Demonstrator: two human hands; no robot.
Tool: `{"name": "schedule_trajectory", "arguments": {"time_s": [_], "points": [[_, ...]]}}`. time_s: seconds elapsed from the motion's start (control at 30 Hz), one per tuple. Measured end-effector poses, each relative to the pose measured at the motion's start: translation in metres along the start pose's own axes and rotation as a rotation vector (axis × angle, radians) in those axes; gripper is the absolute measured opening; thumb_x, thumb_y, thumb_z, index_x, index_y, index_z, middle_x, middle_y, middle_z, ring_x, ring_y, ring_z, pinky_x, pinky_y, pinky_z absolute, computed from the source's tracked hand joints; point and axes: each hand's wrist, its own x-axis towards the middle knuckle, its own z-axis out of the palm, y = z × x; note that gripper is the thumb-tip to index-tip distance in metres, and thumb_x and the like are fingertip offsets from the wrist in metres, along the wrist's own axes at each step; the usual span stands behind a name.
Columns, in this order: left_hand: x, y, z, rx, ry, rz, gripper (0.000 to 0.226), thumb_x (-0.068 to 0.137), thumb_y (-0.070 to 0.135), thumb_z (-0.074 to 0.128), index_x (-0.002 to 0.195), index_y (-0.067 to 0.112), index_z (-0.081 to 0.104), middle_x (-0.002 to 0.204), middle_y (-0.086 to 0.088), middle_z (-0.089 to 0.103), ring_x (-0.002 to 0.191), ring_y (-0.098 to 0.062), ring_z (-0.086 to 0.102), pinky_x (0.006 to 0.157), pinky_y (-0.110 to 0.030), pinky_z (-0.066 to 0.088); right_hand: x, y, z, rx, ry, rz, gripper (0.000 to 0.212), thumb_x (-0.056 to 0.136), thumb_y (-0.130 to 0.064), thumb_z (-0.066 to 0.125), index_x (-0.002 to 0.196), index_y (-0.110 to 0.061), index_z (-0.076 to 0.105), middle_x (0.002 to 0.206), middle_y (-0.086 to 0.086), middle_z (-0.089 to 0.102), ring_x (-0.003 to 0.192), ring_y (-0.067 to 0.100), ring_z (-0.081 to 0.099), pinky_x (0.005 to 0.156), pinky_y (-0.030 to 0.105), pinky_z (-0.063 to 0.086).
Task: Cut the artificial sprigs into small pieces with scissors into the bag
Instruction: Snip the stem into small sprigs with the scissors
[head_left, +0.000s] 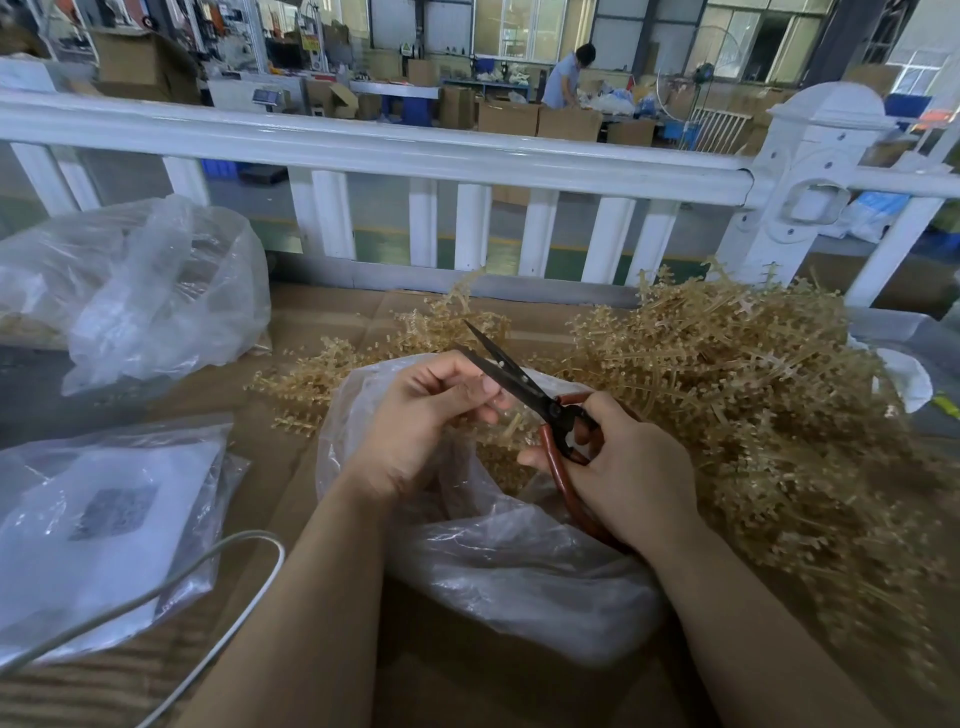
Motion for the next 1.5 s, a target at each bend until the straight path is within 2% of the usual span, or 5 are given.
{"name": "schedule_trajectory", "arguments": {"time_s": [0.2, 0.67, 1.07, 1.37, 1.5], "points": [[0.0, 0.0, 0.0, 0.039, -0.028, -0.008, 0.004, 0.081, 0.006, 0.07, 0.079, 0.008, 0.072, 0.075, -0.008, 0.073, 0.066, -0.015, 0.065, 0.068, -0.025, 0.054, -0.001, 0.002, 0.001, -0.009, -0.001, -0.009, 0.085, 0.059, -0.107, 0.024, 0.106, -0.042, 0.052, 0.076, -0.025, 0.057, 0.073, 0.005, 0.064, 0.055, 0.017, 0.037], [-0.001, 0.002, -0.001, 0.074, -0.054, -0.027, 0.017, 0.079, 0.011, 0.068, 0.085, -0.004, 0.065, 0.073, -0.004, 0.072, 0.067, -0.014, 0.064, 0.07, -0.026, 0.054, -0.001, 0.001, 0.0, 0.045, 0.004, -0.007, 0.081, 0.063, -0.104, 0.029, 0.101, -0.039, 0.057, 0.067, -0.031, 0.049, 0.06, -0.009, 0.046, 0.053, 0.009, 0.032], [0.001, 0.002, 0.002, -0.04, -0.014, -0.055, 0.005, 0.077, 0.016, 0.074, 0.075, 0.012, 0.074, 0.074, -0.008, 0.072, 0.062, -0.013, 0.063, 0.066, -0.022, 0.053, 0.0, 0.002, -0.001, 0.394, -0.026, 0.135, 0.045, 0.062, -0.088, 0.065, 0.08, -0.047, 0.06, 0.072, -0.022, 0.066, 0.069, -0.002, 0.062, 0.06, 0.028, 0.048], [0.001, 0.004, 0.009, 0.073, -0.01, -0.074, 0.007, 0.077, 0.013, 0.072, 0.08, 0.009, 0.075, 0.078, -0.012, 0.071, 0.069, -0.017, 0.063, 0.071, -0.026, 0.054, 0.006, 0.001, 0.003, 0.5, -0.182, 0.213, 0.033, 0.061, -0.062, 0.075, 0.084, -0.038, 0.073, 0.088, -0.017, 0.075, 0.084, 0.006, 0.071, 0.081, 0.042, 0.06], [0.001, 0.007, 0.011, 0.043, 0.043, -0.115, 0.041, 0.072, 0.024, 0.078, 0.112, 0.015, 0.07, 0.109, -0.013, 0.072, 0.098, -0.018, 0.069, 0.087, -0.026, 0.054, 0.009, 0.002, 0.004, 0.734, -0.134, 0.255, 0.018, 0.085, -0.016, 0.081, 0.079, -0.031, 0.074, 0.081, -0.008, 0.077, 0.072, 0.006, 0.073, 0.066, 0.023, 0.058]]}}
